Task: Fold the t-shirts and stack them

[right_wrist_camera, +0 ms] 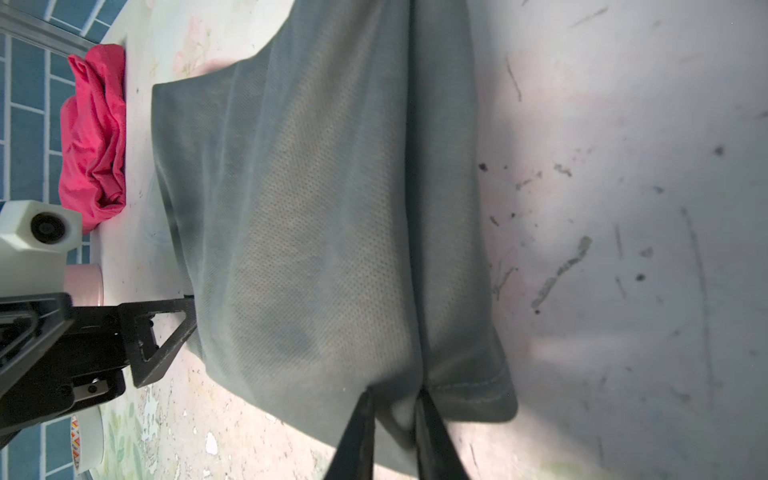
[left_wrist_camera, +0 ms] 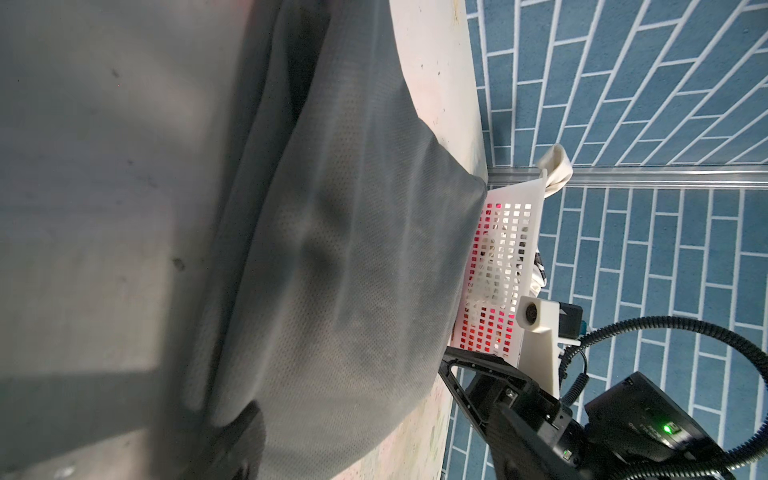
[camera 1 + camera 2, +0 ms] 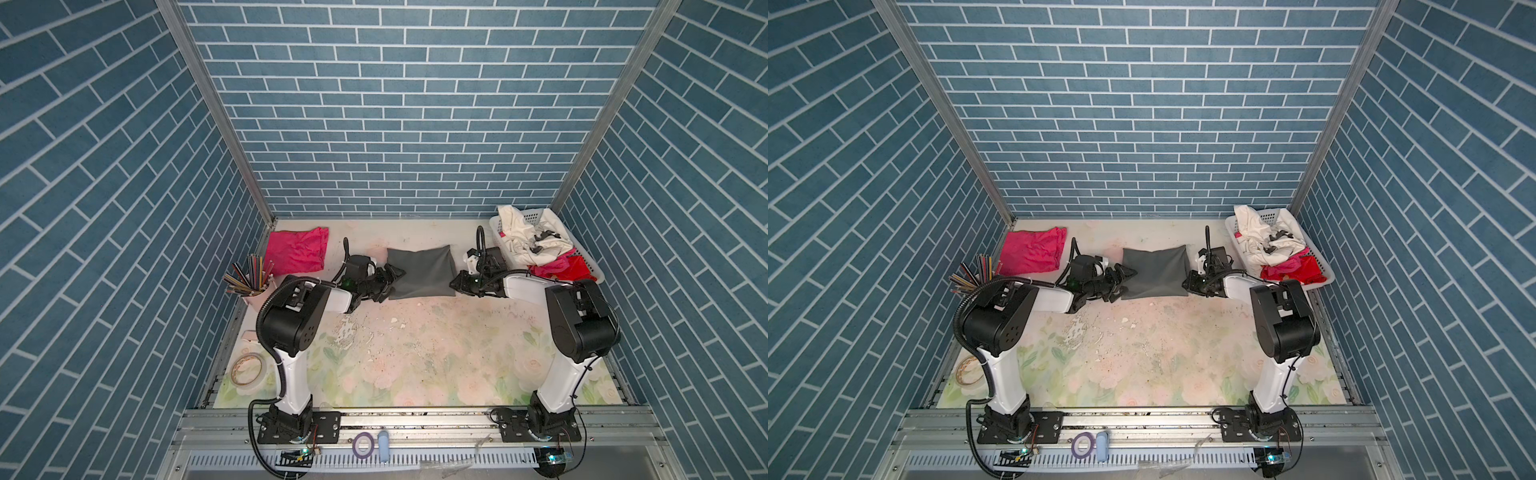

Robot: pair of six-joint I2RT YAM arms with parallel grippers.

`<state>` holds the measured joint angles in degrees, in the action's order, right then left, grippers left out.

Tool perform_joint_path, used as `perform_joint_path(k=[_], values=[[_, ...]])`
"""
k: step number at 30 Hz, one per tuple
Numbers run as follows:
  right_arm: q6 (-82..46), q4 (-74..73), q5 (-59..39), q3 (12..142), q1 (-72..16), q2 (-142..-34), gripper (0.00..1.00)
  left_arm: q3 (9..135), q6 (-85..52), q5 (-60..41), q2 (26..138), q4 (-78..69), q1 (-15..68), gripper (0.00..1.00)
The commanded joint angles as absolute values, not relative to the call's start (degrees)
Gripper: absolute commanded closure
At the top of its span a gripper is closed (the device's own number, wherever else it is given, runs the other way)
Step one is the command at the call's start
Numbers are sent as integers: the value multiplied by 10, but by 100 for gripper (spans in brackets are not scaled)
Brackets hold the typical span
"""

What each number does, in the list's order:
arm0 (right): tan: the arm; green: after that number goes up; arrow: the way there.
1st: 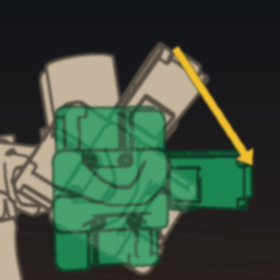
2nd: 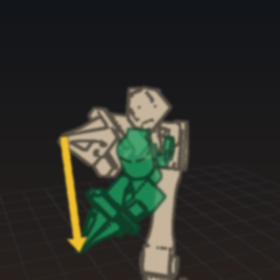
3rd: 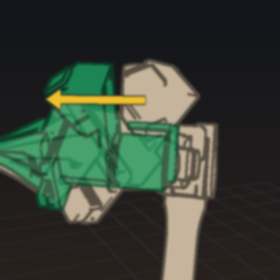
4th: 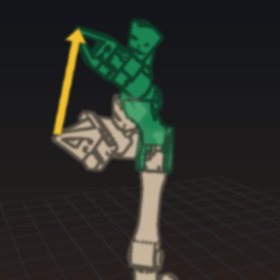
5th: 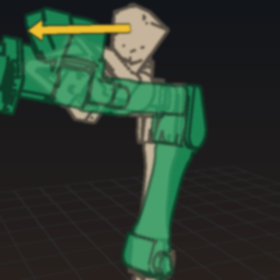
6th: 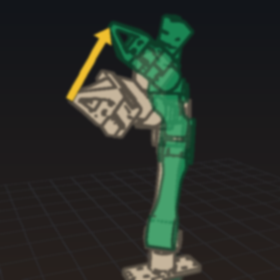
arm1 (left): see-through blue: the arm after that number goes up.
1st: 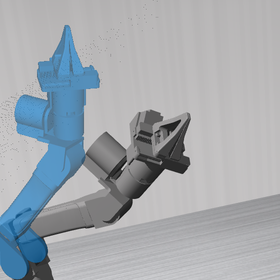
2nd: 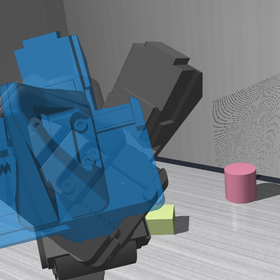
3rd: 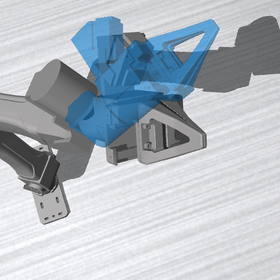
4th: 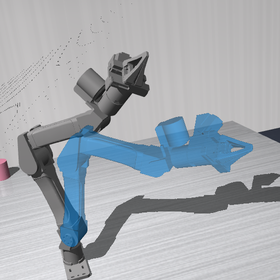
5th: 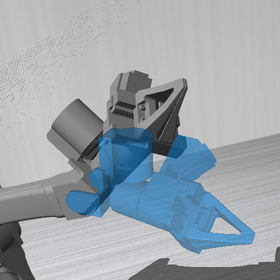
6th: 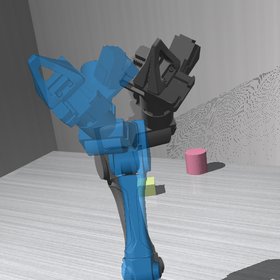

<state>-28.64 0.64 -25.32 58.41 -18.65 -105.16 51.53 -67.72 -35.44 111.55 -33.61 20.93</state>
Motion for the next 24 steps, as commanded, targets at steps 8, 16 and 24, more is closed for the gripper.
perform_joint_path(k=[8, 16, 24], values=[[-269, 44, -229, 584, -182, -1032, 100, 522, -672, -342, 1119, -315, 209, 14], [-252, 86, -219, 585, -143, -1038, 100, 520, -679, -341, 1128, -322, 209, 14], [-249, 77, -222, 598, -129, -1074, 100, 532, -679, -345, 1114, -315, 217, 14]])
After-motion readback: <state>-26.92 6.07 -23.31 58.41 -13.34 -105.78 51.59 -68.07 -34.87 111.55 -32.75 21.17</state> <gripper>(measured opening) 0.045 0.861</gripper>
